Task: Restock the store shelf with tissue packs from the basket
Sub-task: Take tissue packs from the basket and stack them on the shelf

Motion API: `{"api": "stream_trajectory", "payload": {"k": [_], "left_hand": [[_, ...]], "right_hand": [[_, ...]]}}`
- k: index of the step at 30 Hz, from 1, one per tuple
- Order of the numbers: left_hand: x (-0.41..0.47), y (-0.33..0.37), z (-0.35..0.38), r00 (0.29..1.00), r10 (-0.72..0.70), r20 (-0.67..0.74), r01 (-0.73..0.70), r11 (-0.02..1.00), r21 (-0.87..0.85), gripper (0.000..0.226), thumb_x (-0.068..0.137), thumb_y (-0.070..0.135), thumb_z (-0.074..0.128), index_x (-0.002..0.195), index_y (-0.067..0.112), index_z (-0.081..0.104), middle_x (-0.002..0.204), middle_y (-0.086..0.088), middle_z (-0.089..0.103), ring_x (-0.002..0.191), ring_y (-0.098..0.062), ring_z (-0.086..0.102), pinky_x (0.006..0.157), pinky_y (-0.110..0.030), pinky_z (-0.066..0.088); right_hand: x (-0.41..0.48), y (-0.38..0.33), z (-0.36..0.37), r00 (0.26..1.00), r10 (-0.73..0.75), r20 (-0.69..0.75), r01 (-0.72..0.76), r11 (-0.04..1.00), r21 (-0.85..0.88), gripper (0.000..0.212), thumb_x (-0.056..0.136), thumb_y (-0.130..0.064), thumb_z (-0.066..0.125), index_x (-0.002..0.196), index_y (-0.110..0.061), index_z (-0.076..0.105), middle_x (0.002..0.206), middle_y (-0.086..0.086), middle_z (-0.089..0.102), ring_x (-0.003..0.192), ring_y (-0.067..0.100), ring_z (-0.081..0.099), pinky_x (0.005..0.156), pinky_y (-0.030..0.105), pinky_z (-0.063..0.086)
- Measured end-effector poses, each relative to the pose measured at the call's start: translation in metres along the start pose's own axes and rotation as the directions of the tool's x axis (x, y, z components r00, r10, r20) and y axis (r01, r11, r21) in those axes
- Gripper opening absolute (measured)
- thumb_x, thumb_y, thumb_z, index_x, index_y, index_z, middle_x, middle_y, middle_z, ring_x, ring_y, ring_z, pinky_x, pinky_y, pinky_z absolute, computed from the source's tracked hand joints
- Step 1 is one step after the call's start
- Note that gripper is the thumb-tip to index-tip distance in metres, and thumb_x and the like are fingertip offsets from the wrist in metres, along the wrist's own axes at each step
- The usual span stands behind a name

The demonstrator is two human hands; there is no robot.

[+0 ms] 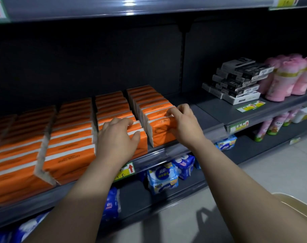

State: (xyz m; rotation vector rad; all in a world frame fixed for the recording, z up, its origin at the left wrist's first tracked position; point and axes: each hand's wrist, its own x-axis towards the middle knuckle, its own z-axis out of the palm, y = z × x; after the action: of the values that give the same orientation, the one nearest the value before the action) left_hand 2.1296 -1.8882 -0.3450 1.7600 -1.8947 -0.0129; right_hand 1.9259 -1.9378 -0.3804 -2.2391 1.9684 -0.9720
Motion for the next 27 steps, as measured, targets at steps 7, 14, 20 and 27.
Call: {"api": "stream_trajectory", "payload": {"k": [7,14,20,27], "left_hand": [[-0.002,0.009,0.002,0.999,0.032,0.021,-0.031,0.999,-0.016,0.041,0.088,0.038,0.058,0.127,0.025,0.057,0.128,0.001,0.056,0.120,-0.023,0.047,0.102,-0.039,0.038],[-0.008,0.036,0.003,0.989,0.148,0.016,-0.147,0.988,-0.048,0.035,0.086,0.037,0.060,0.118,0.023,0.060,0.117,-0.002,0.060,0.111,-0.026,0.050,0.094,-0.037,0.039],[-0.030,0.078,0.014,0.948,0.313,0.058,-0.310,0.949,-0.056,0.038,0.084,0.037,0.061,0.119,0.022,0.061,0.121,-0.003,0.060,0.113,-0.029,0.051,0.097,-0.039,0.038],[-0.095,0.140,0.052,0.794,0.578,0.189,-0.574,0.815,-0.078,0.036,0.076,0.039,0.054,0.103,0.020,0.067,0.100,-0.005,0.065,0.095,-0.032,0.059,0.082,-0.038,0.045]], "right_hand": [[-0.010,0.007,-0.019,0.998,-0.005,0.063,0.011,0.995,-0.095,0.062,0.072,-0.017,0.069,0.131,-0.023,0.048,0.125,0.008,0.044,0.114,0.028,0.040,0.096,0.037,0.033],[-0.042,0.023,-0.066,0.990,-0.059,0.131,0.081,0.982,-0.169,0.066,0.078,-0.020,0.069,0.139,-0.015,0.044,0.137,0.010,0.047,0.124,0.030,0.042,0.102,0.040,0.038],[-0.100,0.045,-0.105,0.985,0.007,0.173,0.042,0.959,-0.280,0.066,0.080,-0.023,0.068,0.141,-0.013,0.043,0.140,0.011,0.048,0.128,0.030,0.044,0.108,0.037,0.033],[-0.199,0.100,-0.163,0.965,0.156,0.211,-0.063,0.919,-0.388,0.060,0.082,-0.024,0.066,0.138,-0.014,0.046,0.138,0.009,0.051,0.128,0.028,0.046,0.107,0.034,0.033]]}}
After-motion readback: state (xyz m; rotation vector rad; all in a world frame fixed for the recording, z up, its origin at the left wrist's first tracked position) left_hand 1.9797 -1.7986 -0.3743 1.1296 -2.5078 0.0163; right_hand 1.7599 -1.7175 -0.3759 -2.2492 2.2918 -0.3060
